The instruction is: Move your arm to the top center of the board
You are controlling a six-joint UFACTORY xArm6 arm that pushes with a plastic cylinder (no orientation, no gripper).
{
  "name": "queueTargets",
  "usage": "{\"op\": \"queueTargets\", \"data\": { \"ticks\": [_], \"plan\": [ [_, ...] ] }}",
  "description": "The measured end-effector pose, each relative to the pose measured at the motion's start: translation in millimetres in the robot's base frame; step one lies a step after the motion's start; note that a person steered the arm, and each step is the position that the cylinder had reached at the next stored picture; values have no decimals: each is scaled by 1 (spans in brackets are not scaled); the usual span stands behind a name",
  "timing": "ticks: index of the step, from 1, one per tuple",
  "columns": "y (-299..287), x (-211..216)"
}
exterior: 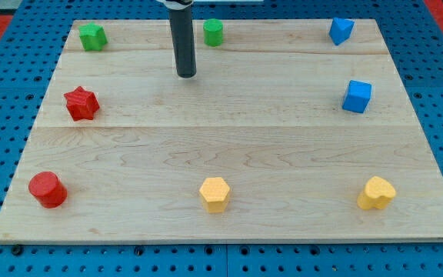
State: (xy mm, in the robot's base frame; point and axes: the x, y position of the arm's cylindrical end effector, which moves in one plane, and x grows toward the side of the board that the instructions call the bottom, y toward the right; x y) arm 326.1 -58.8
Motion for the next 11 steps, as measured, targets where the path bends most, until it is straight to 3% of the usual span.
{"op": "queueTargets", "data": {
  "ticks": [2, 5, 6, 9, 11],
  "plan": [
    [48, -48],
    [85, -55],
    [104, -92],
    [93, -132],
    [67, -132]
  ]
}}
